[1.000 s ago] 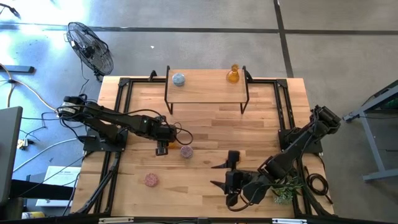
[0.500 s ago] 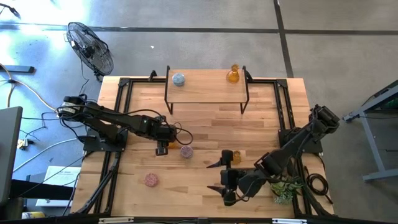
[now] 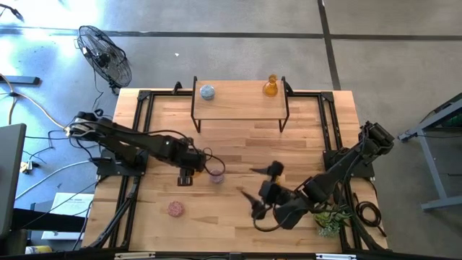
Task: Pick & Place candle stick holders
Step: Put the left orange candle holder on the shelf
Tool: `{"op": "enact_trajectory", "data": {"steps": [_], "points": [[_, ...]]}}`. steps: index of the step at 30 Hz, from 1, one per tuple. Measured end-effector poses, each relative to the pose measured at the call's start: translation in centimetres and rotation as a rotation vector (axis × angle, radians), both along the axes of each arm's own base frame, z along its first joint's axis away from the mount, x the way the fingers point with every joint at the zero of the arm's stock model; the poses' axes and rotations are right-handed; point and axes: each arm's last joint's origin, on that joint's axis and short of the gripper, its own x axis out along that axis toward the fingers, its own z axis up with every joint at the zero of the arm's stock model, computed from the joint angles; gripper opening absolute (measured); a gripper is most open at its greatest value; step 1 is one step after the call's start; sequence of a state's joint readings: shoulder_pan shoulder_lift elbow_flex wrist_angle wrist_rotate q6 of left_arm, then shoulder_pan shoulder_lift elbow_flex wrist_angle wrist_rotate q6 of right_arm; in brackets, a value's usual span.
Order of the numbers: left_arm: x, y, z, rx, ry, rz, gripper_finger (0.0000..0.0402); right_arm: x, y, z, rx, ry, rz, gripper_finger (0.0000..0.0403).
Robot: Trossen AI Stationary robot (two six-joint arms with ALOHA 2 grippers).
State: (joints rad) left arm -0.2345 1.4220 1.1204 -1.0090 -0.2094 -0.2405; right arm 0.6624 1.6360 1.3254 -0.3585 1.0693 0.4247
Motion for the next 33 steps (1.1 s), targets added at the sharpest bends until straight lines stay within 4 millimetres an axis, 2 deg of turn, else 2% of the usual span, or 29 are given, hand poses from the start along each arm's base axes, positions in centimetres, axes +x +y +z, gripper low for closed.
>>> {"op": "enact_trajectory", "data": {"steps": [4, 10, 16, 24, 33], "points": [[0.1, -1.3, 2.6, 0.023, -0.052, -0.023, 0.0164, -0.7, -0.1, -0.3, 0.004, -0.032, -0.087, 0.0362], [-0.1, -2.8, 6.2, 0.028, -0.135, -0.056, 0.0164, -0.8, -0.1, -0.5, 0.034, -0.033, -0.096, 0.0362], [-0.5, -3.4, 8.9, 0.084, -0.209, -0.044, 0.0164, -0.9, -0.4, -0.7, -0.016, -0.008, -0.107, 0.0362], [-0.6, -3.2, 9.3, 0.109, -0.210, -0.036, 0.0164, 0.4, -0.5, -0.2, 0.047, 0.030, 0.029, 0.0362], [-0.2, -3.4, 9.6, 0.089, -0.266, -0.037, 0.0164, 2.5, -2.4, -0.2, 0.150, 0.095, 0.178, 0.0362]]}}
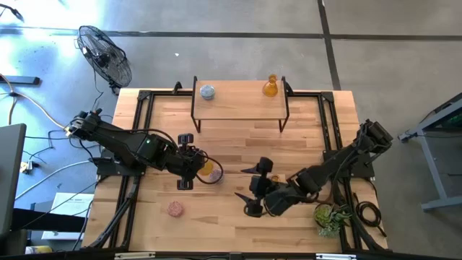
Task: Pick & Place candle stick holders
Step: Put the left orange candle holder on the shelf
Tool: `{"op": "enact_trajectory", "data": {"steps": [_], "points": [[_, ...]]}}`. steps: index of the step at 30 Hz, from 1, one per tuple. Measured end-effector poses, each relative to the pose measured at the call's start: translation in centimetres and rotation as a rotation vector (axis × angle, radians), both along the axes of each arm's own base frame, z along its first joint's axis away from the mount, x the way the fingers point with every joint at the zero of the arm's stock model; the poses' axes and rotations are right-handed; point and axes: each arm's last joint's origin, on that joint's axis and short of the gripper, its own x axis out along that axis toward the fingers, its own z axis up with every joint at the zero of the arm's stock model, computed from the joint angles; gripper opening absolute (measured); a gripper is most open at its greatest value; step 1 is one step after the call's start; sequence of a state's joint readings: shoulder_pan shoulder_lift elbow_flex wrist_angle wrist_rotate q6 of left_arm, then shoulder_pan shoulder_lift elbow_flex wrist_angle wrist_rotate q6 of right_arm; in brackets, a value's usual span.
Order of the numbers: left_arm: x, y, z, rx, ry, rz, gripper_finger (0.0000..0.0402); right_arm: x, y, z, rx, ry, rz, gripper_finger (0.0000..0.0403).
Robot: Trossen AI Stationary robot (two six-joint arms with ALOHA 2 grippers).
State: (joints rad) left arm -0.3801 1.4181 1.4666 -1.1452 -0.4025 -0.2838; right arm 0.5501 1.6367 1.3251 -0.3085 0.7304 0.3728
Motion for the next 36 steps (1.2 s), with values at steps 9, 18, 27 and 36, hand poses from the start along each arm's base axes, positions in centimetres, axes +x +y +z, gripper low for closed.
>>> {"op": "enact_trajectory", "data": {"steps": [9, 18, 27, 36], "points": [[1.2, -0.6, 0.7, -0.061, -0.117, -0.092, 0.0164, 0.8, -0.8, 0.3, -0.060, -0.006, 0.047, 0.0362], [2.5, -1.1, 1.7, -0.056, -0.272, -0.142, 0.0164, 1.7, -2.6, 0.4, -0.014, -0.026, -0.020, 0.0362], [3.9, -1.6, 2.0, -0.004, -0.361, -0.204, 0.0164, 2.1, -3.2, 0.4, 0.045, -0.015, 0.021, 0.0362], [4.3, -1.8, 2.0, 0.010, -0.385, -0.219, 0.0164, 2.3, -3.2, 0.5, 0.075, -0.017, 0.063, 0.0362]]}}
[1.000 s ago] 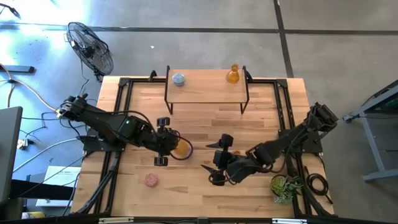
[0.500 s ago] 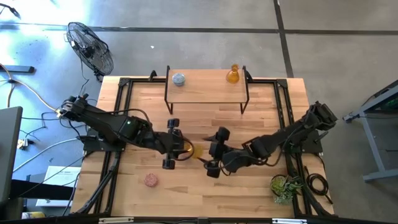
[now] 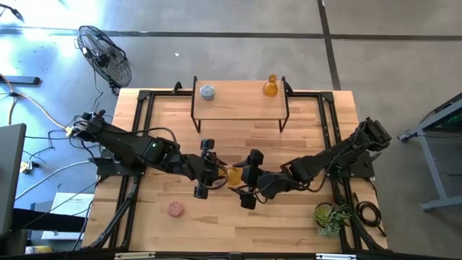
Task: Pick & Place candle stick holders
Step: Put the left orange candle holder on the shelf
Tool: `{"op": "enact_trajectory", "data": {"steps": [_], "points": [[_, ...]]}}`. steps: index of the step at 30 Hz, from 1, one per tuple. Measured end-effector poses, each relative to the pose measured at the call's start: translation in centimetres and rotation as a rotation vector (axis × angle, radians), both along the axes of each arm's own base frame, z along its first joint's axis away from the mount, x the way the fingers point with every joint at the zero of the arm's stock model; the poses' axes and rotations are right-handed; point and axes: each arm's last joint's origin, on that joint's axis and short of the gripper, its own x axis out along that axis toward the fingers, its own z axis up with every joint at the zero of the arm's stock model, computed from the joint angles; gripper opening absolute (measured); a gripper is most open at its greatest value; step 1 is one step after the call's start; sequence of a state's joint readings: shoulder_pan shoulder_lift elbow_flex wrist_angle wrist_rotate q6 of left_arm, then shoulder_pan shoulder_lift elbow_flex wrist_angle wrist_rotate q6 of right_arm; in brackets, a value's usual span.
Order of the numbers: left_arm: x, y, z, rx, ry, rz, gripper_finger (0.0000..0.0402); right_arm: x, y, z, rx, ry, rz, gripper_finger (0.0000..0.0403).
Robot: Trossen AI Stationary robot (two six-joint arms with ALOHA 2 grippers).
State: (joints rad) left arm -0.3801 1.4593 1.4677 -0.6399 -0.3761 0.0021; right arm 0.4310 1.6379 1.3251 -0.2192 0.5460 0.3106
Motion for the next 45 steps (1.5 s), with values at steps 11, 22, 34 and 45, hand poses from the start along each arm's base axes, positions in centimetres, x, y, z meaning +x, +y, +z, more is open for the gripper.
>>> {"op": "enact_trajectory", "data": {"steps": [11, 22, 34, 45], "points": [[0.2, -0.1, 0.2, 0.007, -0.027, -0.022, 0.0164, 1.0, -0.6, -1.0, 0.013, 0.027, 0.010, 0.0362], [0.1, -0.1, 0.2, -0.001, -0.014, -0.039, 0.0164, 1.6, -0.9, -1.7, 0.008, 0.040, 0.003, 0.0342], [0.0, -0.1, 0.0, -0.004, 0.003, -0.038, 0.0164, 1.6, -0.7, -1.5, 0.017, 0.018, 0.009, 0.0338], [0.0, -0.1, 0.0, -0.010, 0.007, -0.046, 0.0164, 1.6, -0.7, -1.5, 0.004, 0.019, 0.021, 0.0277]]}}
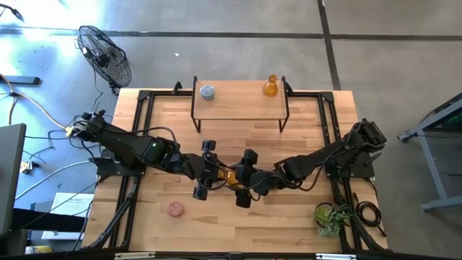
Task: Pick & Place candle stick holders
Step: Put the left orange candle holder on the shelf
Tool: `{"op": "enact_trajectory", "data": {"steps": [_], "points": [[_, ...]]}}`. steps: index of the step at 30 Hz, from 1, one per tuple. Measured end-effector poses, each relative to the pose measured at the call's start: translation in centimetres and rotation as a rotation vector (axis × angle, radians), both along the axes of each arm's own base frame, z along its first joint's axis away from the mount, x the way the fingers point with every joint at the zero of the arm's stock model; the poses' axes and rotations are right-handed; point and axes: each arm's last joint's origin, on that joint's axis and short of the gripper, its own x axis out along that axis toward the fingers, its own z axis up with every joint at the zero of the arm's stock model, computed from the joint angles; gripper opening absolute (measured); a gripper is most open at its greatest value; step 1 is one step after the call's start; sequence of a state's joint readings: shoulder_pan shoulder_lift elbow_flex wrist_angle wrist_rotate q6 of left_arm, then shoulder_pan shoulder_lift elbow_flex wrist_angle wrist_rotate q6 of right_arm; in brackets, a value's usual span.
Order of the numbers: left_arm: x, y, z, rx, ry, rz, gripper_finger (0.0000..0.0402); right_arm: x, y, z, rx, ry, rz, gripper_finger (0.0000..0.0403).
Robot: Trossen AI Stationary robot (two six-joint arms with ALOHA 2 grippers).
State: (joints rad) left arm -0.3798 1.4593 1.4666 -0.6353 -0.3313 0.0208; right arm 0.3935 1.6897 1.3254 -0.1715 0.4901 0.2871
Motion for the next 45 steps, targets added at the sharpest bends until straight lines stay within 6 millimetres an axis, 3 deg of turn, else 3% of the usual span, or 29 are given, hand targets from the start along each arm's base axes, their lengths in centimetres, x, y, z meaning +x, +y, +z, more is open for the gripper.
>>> {"op": "enact_trajectory", "data": {"steps": [10, 17, 27, 35, 45], "points": [[0.0, 0.0, 0.0, -0.002, 0.000, 0.000, 0.0166, 0.0, 0.0, 0.0, -0.002, 0.005, 0.000, 0.0277], [0.0, -0.1, 0.2, -0.074, -0.010, 0.006, 0.0252, -0.1, -0.1, -0.2, -0.012, 0.026, 0.001, 0.0277], [0.5, -0.3, 1.1, -0.152, -0.117, 0.013, 0.0267, -0.5, 0.0, -0.6, -0.035, 0.068, -0.025, 0.0277], [0.6, -0.4, 1.4, -0.214, -0.140, 0.054, 0.0268, -3.0, 1.4, -1.6, -0.135, 0.172, -0.171, 0.0277], [0.1, -0.2, 0.5, -0.287, -0.042, 0.138, 0.0268, -8.6, 3.6, 0.9, -0.204, 0.081, -0.313, 0.0277]]}}
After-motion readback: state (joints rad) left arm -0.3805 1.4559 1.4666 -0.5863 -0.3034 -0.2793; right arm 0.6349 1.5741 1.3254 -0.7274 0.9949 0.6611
